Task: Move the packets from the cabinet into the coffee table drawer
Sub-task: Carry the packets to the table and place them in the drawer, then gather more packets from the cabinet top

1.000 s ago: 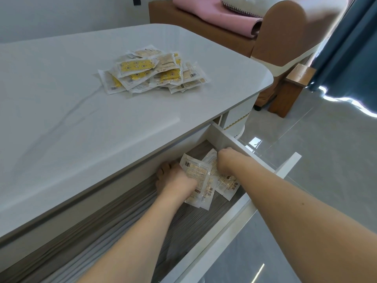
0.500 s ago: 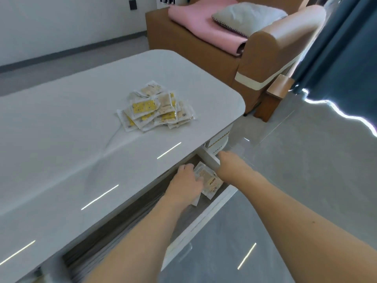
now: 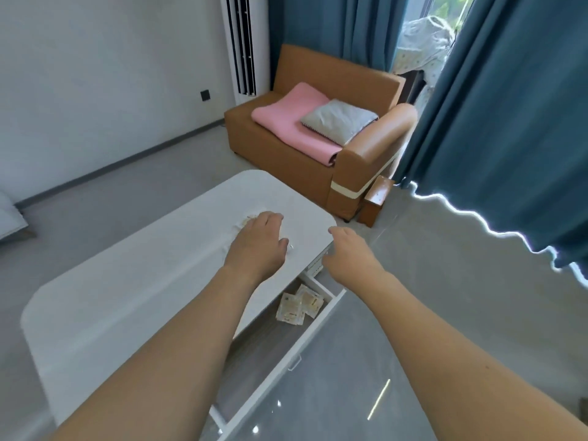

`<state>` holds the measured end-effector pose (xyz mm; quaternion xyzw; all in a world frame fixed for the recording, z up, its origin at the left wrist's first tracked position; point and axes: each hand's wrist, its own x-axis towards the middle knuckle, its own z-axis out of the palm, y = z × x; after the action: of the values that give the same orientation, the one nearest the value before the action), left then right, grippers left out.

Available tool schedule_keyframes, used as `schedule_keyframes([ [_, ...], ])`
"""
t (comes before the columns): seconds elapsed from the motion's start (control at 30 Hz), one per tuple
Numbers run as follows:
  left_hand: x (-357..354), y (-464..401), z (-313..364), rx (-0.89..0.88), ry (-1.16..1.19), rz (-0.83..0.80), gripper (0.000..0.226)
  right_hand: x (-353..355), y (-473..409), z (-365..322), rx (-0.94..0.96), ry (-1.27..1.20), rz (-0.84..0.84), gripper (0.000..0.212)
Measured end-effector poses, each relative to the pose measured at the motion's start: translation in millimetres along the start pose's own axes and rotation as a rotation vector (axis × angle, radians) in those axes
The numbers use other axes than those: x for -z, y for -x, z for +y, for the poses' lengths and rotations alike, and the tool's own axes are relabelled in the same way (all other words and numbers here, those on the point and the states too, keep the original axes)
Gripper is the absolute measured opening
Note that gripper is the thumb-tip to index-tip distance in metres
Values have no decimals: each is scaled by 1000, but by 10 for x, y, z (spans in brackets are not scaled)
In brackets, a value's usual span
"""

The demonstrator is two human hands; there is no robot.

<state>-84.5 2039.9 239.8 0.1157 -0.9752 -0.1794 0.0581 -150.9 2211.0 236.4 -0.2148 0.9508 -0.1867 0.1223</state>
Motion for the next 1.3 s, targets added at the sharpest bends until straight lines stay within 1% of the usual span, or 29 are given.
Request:
schedule_keyframes([
  [0.13,592,224,-4,7,-48,76,52,293,267,-362,65,39,53,50],
  [0.2,776,356,-55,23,-42,121,53,355,361,-524,81,36,67,50],
  [0.27,881,409,-94,24,-36,129,53,392,397,-614,78,38,83,48],
  [0.37,1097,604,-281,38,-26,151,53,389,550,-921,89,35,89,47],
  [0.47,1358,799,-617,22,-41,171,51,356,674,-1388,125,24,95,48],
  [0.6,1851,1140,-1386,43,-54,228,52,200,797,-2257,188,36,140,49],
  [0.8,2872,1878,-2962,104,-107,302,55,-394,1038,-4041,248,-10,138,48],
  [0.83,3062,2026,-3249,127,-112,304,55,-522,1087,-4387,262,-14,128,48],
  [0.97,3589,2431,-4089,179,-120,327,54,-880,1170,-5404,323,-32,91,59],
  [1.1,3990,2606,-4825,225,-86,361,55,-1118,1079,-6219,365,-23,73,65],
  [1.23,4196,2517,-5514,253,-62,348,55,-1360,745,-6860,375,-19,80,51],
  [1.3,4291,2384,-5864,255,-74,336,55,-1515,513,-7159,367,-27,75,52],
])
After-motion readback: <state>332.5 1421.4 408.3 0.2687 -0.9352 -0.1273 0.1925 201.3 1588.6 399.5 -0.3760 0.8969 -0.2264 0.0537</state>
